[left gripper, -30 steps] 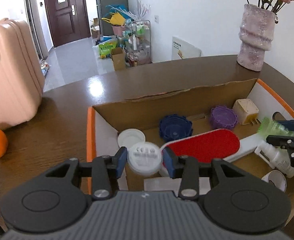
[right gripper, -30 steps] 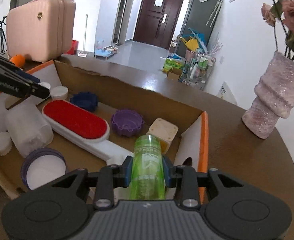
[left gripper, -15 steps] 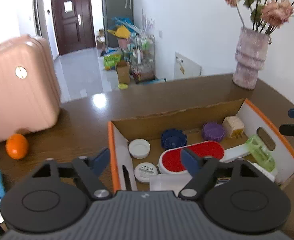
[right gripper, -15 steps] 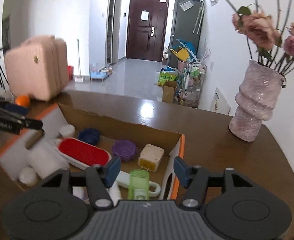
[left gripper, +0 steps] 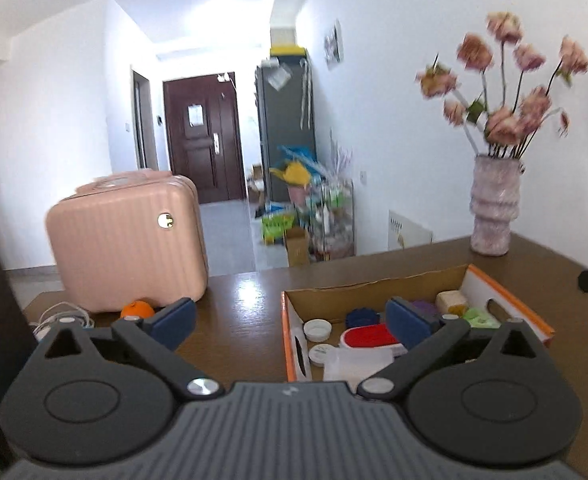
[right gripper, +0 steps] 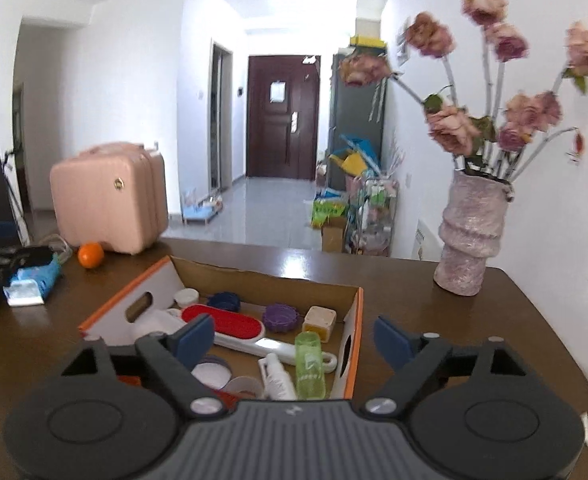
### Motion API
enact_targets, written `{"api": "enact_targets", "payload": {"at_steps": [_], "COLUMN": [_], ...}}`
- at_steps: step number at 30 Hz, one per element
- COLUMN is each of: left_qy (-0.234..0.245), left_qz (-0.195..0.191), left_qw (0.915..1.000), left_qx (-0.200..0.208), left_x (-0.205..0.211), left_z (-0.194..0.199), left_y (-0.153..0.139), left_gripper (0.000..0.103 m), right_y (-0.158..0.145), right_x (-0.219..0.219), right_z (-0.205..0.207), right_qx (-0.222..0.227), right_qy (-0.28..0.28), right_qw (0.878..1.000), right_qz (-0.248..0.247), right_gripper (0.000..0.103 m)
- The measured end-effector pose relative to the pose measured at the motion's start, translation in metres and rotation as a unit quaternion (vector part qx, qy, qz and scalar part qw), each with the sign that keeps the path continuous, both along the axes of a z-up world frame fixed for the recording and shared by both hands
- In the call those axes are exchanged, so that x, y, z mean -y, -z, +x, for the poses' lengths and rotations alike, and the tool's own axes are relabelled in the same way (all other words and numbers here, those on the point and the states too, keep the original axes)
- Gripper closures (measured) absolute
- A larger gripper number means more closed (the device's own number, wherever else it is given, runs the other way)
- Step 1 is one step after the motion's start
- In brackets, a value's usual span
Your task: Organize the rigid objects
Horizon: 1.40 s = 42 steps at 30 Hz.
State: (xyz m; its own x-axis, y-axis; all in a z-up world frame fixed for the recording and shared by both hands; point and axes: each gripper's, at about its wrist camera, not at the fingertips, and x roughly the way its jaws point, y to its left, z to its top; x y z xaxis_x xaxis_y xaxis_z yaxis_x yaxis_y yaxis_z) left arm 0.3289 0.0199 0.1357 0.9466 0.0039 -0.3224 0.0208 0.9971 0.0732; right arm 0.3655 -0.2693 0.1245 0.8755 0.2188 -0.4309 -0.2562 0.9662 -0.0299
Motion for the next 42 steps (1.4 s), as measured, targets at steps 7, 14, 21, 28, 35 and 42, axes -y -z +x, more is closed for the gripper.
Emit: {"api": "enact_targets", "payload": {"at_steps": [7,14,21,28,35,42], "left_qy": [0.008,-0.002,-0.024,-0.006,-0.012,-0.002], "left_qz": [-0.018,-0.025,-0.012,0.014,-0.028,-0.027], "left_qw": [0.9993,0.9993,0.9992,0.9994,0.9995,0.9995], "left_qx": [0.031,0.028,0.029,0.032,0.012,0.016], "left_x": [0.009,0.007,0.008,0.018,0.007,0.010], "left_z": [-0.095,-0.178,-0.264,-0.325,-0.328,-0.329], "left_y": [0.014,0.041,0.082,0.113,0.119,0.118], "left_gripper": [0.000,0.000,0.000,0.000,0.000,0.000], "right_y": [0.015,0.038,0.068,0.115,0.116,0.116], "right_x": [-0.006,-0.009,-0.011,-0.032,-0.047,-0.055], "right_z": [-0.087,-0.178,-0.270,-0.354,-0.360,-0.360], "right_qx": [0.040,0.067,0.078,0.074,0.080,0.075], "right_qy": [0.011,0.013,0.051,0.073,0.067,0.053], "right_qw": [0.998,0.995,0.994,0.992,0.993,0.995], "right_qz": [0.044,0.068,0.058,0.068,0.052,0.047], "right_gripper": [0.014,0.013,0.009,0.000,0.000,0.000]}}
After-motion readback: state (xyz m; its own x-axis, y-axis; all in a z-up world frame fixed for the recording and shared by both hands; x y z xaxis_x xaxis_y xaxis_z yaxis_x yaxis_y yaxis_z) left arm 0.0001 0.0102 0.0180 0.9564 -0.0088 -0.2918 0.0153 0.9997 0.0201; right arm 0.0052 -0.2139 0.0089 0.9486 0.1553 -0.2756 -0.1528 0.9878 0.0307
